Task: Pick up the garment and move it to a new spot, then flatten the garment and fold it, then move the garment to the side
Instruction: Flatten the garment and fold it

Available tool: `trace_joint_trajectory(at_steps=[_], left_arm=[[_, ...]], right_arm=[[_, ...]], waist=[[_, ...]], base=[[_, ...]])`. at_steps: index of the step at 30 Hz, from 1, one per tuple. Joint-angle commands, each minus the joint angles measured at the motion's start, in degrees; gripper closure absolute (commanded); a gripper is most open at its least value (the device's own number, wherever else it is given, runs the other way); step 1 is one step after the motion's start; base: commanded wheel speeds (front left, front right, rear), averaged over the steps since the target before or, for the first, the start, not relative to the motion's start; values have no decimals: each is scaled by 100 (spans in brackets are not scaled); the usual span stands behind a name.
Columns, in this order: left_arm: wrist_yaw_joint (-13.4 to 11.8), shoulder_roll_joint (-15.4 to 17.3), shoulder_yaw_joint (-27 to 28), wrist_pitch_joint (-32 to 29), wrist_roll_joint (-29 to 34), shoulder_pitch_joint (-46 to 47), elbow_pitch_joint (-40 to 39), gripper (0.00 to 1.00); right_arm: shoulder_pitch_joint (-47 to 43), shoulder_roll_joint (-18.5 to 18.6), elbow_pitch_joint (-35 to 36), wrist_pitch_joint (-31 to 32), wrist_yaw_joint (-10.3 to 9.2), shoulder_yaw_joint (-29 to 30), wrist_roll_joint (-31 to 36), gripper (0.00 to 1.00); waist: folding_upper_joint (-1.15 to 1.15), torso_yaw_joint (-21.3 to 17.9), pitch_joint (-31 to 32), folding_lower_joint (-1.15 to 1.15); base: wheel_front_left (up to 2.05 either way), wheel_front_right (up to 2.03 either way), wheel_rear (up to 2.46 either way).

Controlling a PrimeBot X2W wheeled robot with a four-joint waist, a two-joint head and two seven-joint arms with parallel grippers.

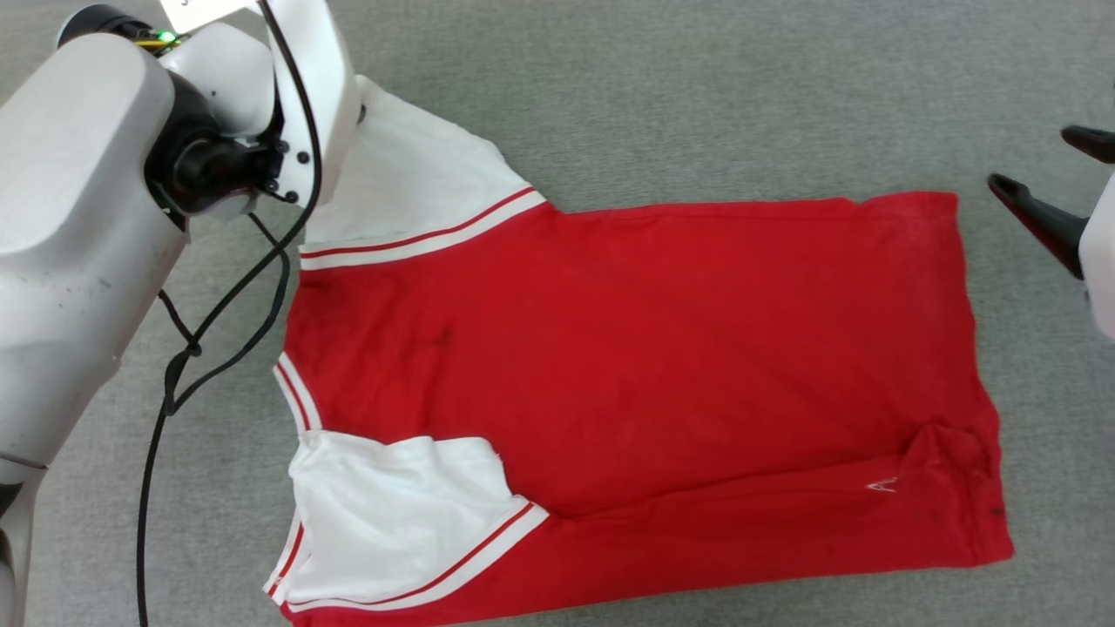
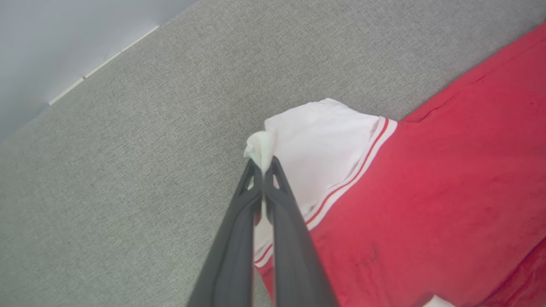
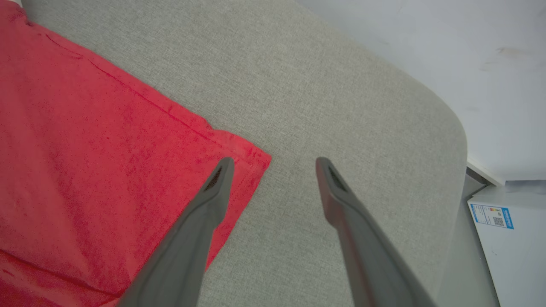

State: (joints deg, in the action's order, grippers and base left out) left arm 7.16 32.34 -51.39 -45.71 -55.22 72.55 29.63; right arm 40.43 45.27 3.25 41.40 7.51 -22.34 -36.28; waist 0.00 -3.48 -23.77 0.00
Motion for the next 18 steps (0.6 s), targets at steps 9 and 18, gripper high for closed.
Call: trace_joint_trajectory(at_steps=[9, 18], left_arm=[[23, -15, -117, 149, 30, 164, -482, 100], [23, -3, -143, 273, 25, 367, -730, 100]], right_arm=[[1073, 47, -1200, 1615, -3, -802, -660, 0], [1187, -354, -2165, 1325, -3, -1079, -532, 0]], waist=[[0, 357, -302, 0], [0, 565, -655, 0]], base=[[0, 0, 0], [0, 0, 0]])
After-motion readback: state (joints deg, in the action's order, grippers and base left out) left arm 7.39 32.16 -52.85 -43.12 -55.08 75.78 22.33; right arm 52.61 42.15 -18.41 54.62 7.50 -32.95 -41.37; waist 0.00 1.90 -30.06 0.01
